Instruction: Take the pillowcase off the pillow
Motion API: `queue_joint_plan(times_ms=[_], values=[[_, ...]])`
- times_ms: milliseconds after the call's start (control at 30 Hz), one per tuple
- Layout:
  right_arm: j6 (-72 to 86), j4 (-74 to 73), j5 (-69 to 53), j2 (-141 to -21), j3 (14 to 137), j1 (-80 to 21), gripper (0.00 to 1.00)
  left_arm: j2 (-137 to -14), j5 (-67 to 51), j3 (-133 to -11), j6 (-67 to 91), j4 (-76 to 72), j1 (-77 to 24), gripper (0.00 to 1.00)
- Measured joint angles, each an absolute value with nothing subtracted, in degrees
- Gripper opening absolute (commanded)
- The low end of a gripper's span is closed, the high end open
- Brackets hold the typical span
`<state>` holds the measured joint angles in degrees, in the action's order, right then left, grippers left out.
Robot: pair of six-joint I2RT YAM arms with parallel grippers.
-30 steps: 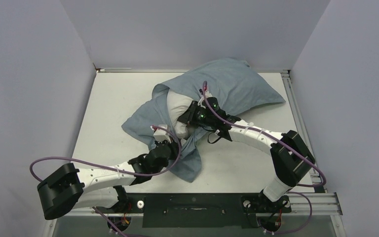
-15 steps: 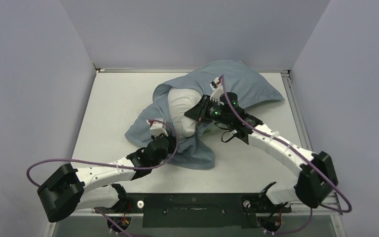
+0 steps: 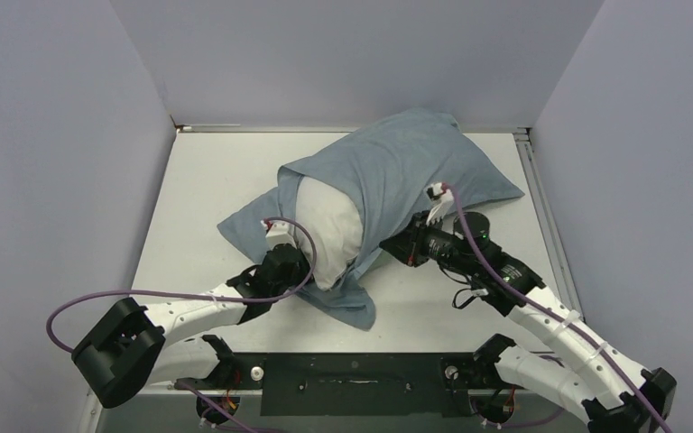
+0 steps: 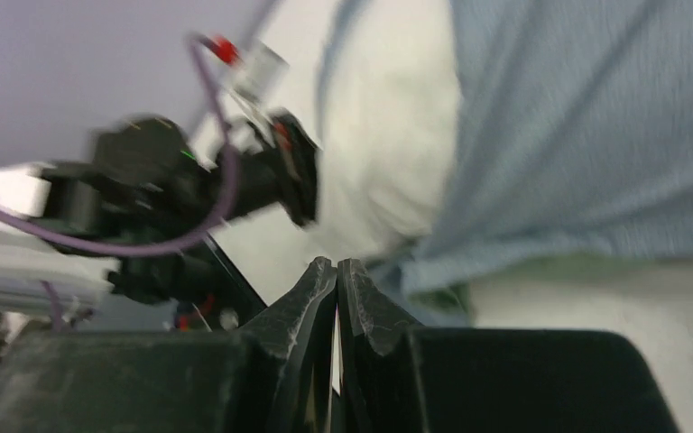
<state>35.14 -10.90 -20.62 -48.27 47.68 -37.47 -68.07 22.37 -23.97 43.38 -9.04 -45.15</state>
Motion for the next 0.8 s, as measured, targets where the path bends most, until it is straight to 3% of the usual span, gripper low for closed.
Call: queue_joint_plan(times_ms=[67, 233, 300, 400, 633, 733, 800], values=[[34.3, -14.5, -20.4, -48.5, 43.7, -37.5, 0.12, -68.1, 21.7, -23.4, 43.5, -9.2, -45.1, 0.23], [31.6, -23.0, -18.3, -49.1, 40.4, -38.8, 0.29, -64.5, 20.2, -22.4, 43.6, -6.3, -44.9, 0.52], [30.0, -23.8, -17.4, -49.3, 41.6, -40.1, 0.41, -60.8, 20.2, -22.4, 43.2, -3.9, -44.9, 0.61], [27.1, -23.7, -14.5, -51.7, 45.8, -43.7, 0.6, -55.1, 20.6, -23.8, 42.3, 1.3, -44.6, 0.67], [18.3, -22.6, -4.6, -66.8, 60.1, -55.3, 0.92, -50.5, 21.9, -32.8, 39.3, 8.9, -40.2, 0.72], [14.2, -22.1, -0.1, -73.6, 65.9, -58.2, 1.0, -51.3, 21.9, -35.2, 38.3, 8.9, -36.2, 0.74], [11.4, -21.2, 2.5, -78.0, 69.4, -59.1, 0.91, -52.4, 21.2, -35.6, 38.3, 8.4, -33.3, 0.74]])
